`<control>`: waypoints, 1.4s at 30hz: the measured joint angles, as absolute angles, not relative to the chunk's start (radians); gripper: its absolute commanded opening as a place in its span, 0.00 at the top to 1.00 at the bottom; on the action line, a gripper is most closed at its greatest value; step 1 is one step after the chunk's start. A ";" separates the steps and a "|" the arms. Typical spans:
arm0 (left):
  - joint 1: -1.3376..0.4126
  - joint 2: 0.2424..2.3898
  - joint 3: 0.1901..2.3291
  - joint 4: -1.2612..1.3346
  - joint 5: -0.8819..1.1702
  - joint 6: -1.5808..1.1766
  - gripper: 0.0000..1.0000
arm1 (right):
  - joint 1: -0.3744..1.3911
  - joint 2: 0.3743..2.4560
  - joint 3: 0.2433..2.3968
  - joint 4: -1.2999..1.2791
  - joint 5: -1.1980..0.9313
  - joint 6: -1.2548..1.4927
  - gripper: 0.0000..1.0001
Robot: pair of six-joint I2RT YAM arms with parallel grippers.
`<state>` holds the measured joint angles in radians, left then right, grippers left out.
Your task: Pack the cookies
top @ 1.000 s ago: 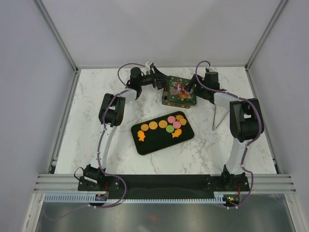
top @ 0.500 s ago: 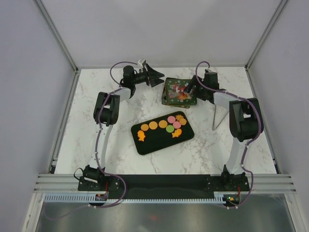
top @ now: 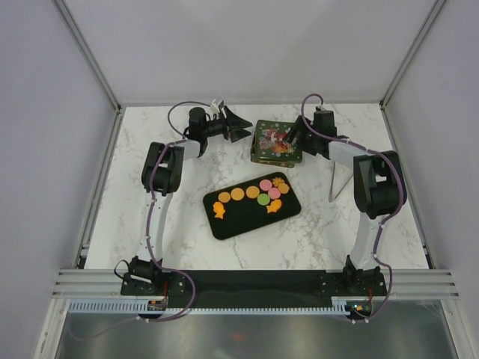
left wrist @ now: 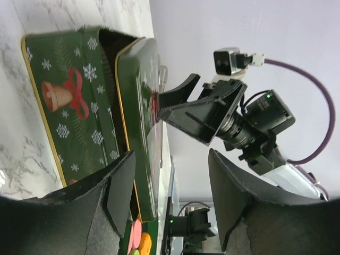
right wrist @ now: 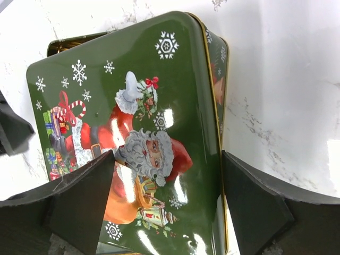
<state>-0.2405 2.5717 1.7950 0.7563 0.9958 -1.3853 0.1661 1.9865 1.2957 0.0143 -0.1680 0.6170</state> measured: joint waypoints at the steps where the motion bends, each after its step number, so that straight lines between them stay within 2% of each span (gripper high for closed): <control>1: -0.244 2.564 1.777 0.753 0.994 -1.370 0.36 | 0.168 1.992 1.304 0.009 -0.167 0.624 0.13; 18: -0.279 2.372 1.564 0.558 0.793 -1.126 0.38 | 0.179 2.059 1.410 -0.062 -0.156 0.684 0.14; 24: -0.309 2.368 1.554 0.500 0.707 -1.090 0.38 | 0.183 2.065 1.432 -0.084 -0.142 0.662 0.12; 42: -0.340 2.336 1.554 0.437 0.638 -1.036 0.38 | 0.220 2.112 1.573 -0.208 -0.064 0.468 0.09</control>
<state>-0.3401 2.3363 1.5536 0.4374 0.6380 -1.0363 0.2199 2.1117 1.5726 -0.2081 -0.0635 0.4679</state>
